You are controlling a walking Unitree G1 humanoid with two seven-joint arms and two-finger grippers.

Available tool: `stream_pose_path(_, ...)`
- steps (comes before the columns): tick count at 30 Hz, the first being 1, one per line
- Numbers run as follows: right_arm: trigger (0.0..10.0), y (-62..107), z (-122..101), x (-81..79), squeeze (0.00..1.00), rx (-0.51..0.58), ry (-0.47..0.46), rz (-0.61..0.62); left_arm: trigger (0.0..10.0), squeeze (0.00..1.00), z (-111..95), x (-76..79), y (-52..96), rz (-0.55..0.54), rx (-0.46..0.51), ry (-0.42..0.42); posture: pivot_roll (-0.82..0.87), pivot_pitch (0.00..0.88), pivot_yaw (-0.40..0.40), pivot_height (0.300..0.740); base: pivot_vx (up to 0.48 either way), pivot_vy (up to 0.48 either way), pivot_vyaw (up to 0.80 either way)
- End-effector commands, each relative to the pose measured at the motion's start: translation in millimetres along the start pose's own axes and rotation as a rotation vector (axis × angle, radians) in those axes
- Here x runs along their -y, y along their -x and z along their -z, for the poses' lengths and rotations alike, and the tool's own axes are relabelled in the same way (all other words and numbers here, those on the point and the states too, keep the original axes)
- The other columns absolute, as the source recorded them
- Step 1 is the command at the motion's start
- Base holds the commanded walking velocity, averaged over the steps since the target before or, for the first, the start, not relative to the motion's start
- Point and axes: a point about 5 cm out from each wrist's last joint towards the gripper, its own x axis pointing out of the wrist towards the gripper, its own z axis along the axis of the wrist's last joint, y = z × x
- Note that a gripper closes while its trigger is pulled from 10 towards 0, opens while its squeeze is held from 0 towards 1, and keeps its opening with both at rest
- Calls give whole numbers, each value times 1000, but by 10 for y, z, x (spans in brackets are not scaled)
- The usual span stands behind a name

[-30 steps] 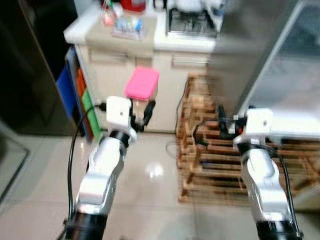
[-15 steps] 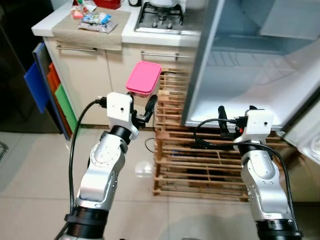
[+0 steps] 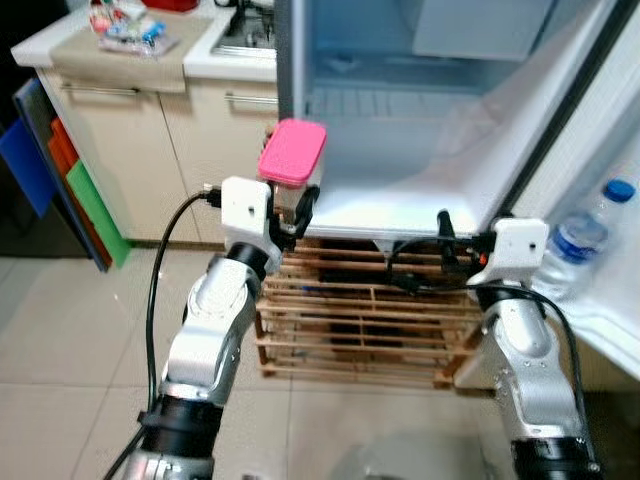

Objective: Restocking fridge

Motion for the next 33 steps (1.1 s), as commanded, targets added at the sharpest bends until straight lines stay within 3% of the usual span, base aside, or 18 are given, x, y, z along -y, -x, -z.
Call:
stream_pose_path(1,10000,-26,0,26,0,8,-3,22,10000,0,-126,87,-115,49,48,0,-123,0,58,740,0,0,0)
stream_pose_path(6,10000,-16,-34,-22,0,23,9,-29,10000,0,-87,94,-176,76,27,-17,-131,0,77,740,0,0,0)
stream_pose_path(8,10000,140,-20,74,0,7,-11,-16,10000,0,68,-65,-141,-14,-45,36,-146,0,92,740,0,0,0)
stream_pose_path(9,10000,352,34,117,0,-29,-3,-32,10000,0,168,-180,13,-47,-79,11,-155,0,93,740,0,0,0)
stream_pose_path(12,10000,571,105,164,0,-66,27,-39,10000,0,290,-215,243,-20,-121,-40,-161,1,90,740,0,0,0)
stream_pose_path(13,10000,789,205,295,0,-121,44,10,10000,0,403,-172,534,41,-166,-63,-165,23,79,740,0,0,0)
stream_pose_path(14,10000,789,205,295,0,-121,44,10,10000,0,403,-172,534,41,-166,-63,-165,23,79,740,0,0,0)
stream_pose_path(15,10000,908,238,390,0,-140,77,42,10000,0,409,-67,677,119,-161,-92,-164,33,68,740,0,0,0)
stream_pose_path(16,10000,930,233,422,0,-135,95,52,10000,0,382,-6,683,166,-139,-110,-164,33,68,740,0,0,0)
stream_pose_path(17,10000,930,233,422,0,-135,95,52,10000,0,382,-6,683,166,-139,-110,-164,33,68,740,0,0,0)
stream_pose_path(20,10000,893,251,470,0,-156,67,86,10000,0,196,104,387,199,-28,-94,-159,19,45,740,0,0,0)
stream_pose_path(23,10000,749,162,348,0,-103,71,17,10000,0,56,166,178,183,31,-79,-160,5,45,740,392,0,0)
stream_pose_path(26,10000,695,115,297,0,-82,62,-15,10000,0,6,164,137,166,42,-79,-161,2,45,740,480,0,0)
stream_pose_path(27,10000,652,55,221,0,-66,48,-94,10000,0,-40,174,117,167,52,-72,-164,0,46,740,480,0,0)
stream_pose_path(33,10000,598,-13,157,0,-61,30,-172,10000,0,-56,232,49,190,64,-76,-167,0,43,740,477,0,0)
